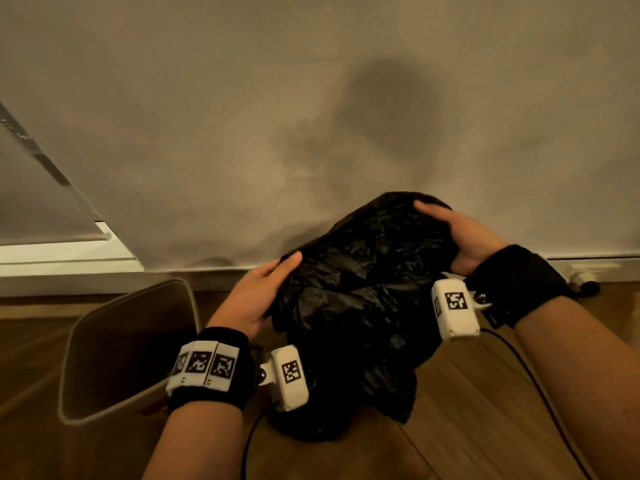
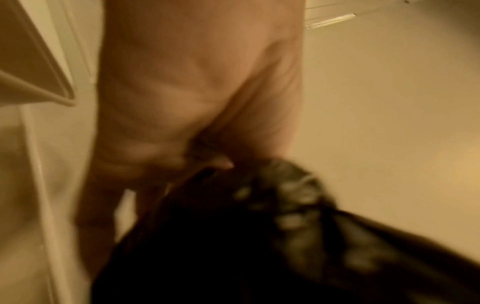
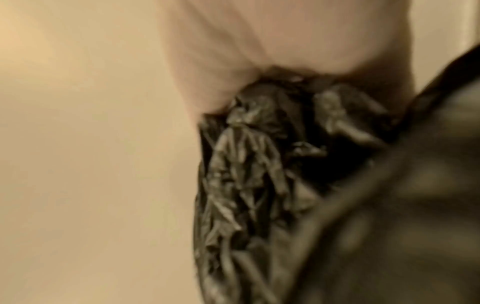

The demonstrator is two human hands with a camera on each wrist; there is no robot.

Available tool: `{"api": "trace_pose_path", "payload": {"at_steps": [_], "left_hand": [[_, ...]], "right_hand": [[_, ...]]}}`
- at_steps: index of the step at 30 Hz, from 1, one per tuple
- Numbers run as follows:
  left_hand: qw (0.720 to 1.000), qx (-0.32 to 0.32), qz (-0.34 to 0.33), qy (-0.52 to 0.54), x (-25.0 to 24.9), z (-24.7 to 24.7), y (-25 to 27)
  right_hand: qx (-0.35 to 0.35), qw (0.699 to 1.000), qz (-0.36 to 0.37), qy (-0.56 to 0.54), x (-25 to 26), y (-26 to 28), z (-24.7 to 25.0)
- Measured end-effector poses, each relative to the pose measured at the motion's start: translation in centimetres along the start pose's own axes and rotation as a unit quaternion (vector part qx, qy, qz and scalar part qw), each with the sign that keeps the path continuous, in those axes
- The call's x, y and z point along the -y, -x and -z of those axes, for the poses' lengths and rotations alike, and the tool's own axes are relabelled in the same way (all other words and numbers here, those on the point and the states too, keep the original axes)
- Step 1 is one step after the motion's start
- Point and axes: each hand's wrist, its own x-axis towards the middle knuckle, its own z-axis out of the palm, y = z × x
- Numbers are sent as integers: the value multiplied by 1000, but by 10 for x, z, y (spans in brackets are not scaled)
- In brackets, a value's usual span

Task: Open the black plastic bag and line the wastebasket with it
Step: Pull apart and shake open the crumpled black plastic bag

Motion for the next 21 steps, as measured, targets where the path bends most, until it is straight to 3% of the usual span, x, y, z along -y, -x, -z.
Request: {"api": "trace_pose_path", "payload": {"at_steps": [3, 7, 10, 13, 16, 21], "left_hand": [[989, -102, 11, -111, -4, 4, -7], [992, -27, 123, -12, -9, -11, -19], [982, 33, 166, 87, -13, -41, -6], [967, 51, 168, 183, -14, -68, 14], [939, 29, 157, 303, -6, -74, 15], [948, 0, 108, 299, -3, -54, 6]], "right_hand": [[4, 1000, -13, -21, 5, 4, 0], [33, 996, -8, -83, 6, 2, -11], [32, 995, 18, -95, 3, -2, -23], [67, 995, 20, -69, -8, -3, -38], [78, 996, -19, -43, -22, -5, -44], [49, 995, -34, -85, -25, -7, -18]]}}
